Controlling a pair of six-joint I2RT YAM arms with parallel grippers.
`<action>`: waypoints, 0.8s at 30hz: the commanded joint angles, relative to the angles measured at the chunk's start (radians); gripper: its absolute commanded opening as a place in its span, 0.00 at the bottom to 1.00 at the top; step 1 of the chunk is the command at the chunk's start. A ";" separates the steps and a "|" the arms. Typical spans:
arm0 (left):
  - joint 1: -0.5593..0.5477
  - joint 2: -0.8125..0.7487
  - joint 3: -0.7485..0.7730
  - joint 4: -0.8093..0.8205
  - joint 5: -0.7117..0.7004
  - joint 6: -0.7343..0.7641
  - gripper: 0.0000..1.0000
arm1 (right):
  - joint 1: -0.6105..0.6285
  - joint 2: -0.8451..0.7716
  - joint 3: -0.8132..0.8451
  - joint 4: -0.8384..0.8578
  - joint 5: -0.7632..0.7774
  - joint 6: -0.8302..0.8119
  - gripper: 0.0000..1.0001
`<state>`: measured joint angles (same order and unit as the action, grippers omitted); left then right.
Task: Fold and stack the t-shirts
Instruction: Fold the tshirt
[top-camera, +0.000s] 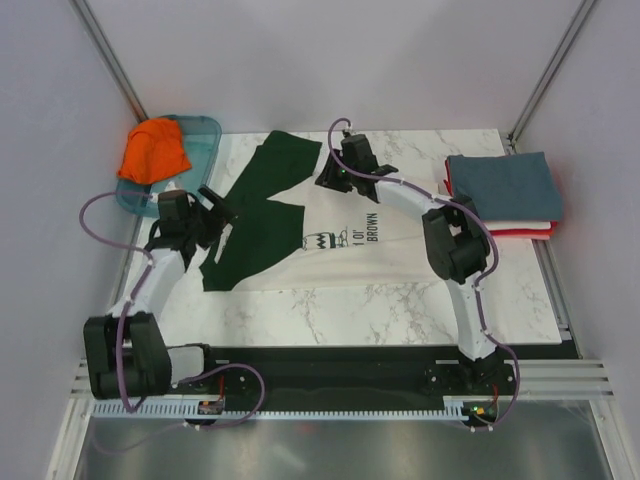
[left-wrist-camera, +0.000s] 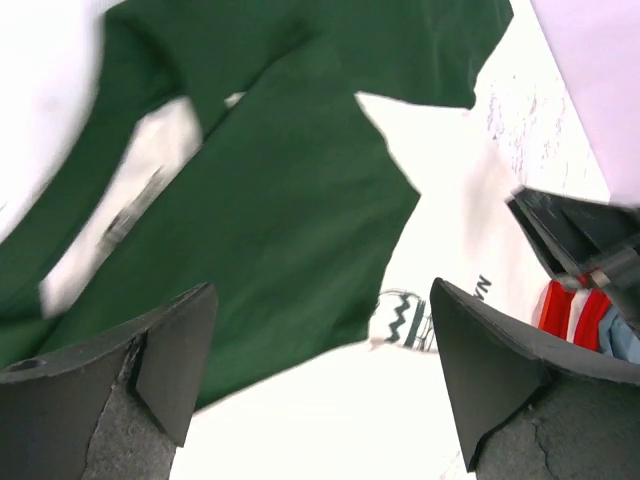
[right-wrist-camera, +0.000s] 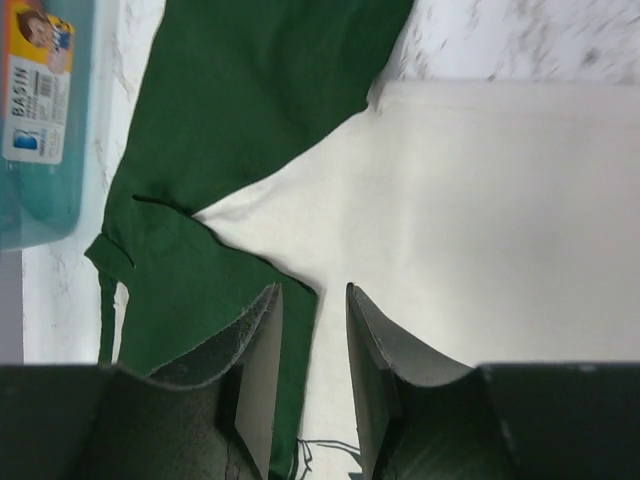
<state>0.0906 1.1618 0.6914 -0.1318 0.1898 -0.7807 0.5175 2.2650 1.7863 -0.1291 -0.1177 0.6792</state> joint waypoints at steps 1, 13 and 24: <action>-0.066 0.206 0.176 0.080 0.054 0.061 0.95 | -0.048 -0.128 -0.042 0.020 0.023 -0.075 0.40; -0.166 0.933 1.095 -0.161 -0.111 0.142 0.87 | -0.186 -0.295 -0.174 0.019 0.007 -0.109 0.40; -0.172 1.418 1.715 -0.209 -0.174 0.230 0.81 | -0.247 -0.328 -0.202 0.046 -0.019 -0.122 0.39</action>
<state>-0.0765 2.5244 2.2841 -0.3233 0.0479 -0.6174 0.2932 1.9961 1.6054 -0.1238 -0.1181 0.5701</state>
